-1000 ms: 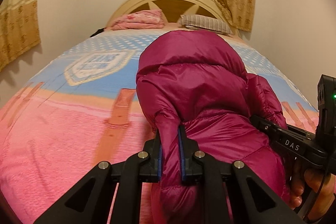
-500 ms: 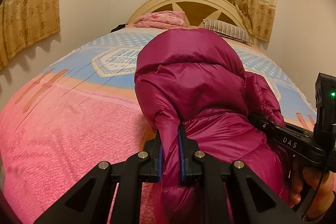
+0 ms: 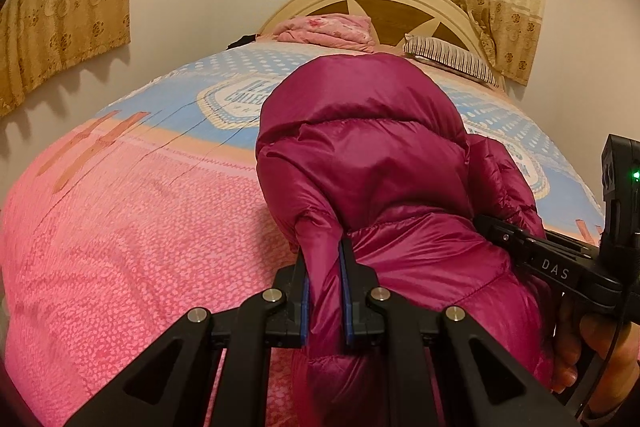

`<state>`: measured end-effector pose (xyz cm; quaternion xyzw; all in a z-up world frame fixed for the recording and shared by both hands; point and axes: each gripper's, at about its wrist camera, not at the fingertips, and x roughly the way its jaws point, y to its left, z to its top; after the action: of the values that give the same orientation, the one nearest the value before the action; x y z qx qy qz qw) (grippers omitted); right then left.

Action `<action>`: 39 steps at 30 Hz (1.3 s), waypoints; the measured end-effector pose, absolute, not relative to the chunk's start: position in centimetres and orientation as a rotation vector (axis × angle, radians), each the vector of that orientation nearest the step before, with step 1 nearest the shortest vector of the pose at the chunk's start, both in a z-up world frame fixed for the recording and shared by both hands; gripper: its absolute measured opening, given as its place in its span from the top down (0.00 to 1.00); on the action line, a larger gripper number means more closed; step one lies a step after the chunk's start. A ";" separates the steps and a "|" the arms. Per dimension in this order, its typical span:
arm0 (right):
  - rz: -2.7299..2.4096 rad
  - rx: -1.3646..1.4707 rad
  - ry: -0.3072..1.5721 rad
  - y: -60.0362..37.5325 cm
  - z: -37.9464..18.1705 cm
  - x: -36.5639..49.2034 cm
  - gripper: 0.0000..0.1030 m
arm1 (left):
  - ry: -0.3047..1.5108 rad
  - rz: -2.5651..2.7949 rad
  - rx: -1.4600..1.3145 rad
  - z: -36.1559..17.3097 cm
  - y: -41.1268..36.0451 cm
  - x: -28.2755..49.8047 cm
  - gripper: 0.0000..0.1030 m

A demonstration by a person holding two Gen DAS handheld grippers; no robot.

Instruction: Fold large clothes

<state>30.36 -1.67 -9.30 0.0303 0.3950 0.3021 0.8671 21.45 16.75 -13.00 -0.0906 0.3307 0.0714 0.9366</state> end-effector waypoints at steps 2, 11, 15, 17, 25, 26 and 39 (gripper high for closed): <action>0.636 0.057 0.832 -1.3 -9.5 30.3 0.78 | 0.680 0.149 -0.189 -13.3 17.1 21.2 0.88; 0.640 0.029 0.855 0.3 -10.4 30.8 0.78 | 0.713 0.168 -0.191 -15.1 17.6 21.8 0.87; 0.631 0.030 0.875 0.4 -11.4 31.2 0.78 | 0.723 0.173 -0.158 -15.5 17.1 22.1 0.86; 0.629 0.027 0.880 0.4 -11.7 31.2 0.78 | 0.727 0.173 -0.165 -15.8 17.3 22.2 0.86; 0.630 0.018 0.892 1.0 -11.9 31.1 0.78 | 0.730 0.182 -0.173 -16.3 17.5 22.4 0.82; 0.630 0.016 0.893 1.1 -11.9 31.1 0.78 | 0.728 0.185 -0.172 -16.3 17.5 22.4 0.80; 0.628 0.021 0.899 1.1 -12.1 31.4 0.77 | 0.731 0.206 -0.155 -16.4 17.2 22.6 0.70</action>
<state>31.35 1.05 -12.09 0.0098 0.4274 0.2986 0.8533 22.60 17.24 -16.40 -0.0754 0.3564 0.1004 0.9259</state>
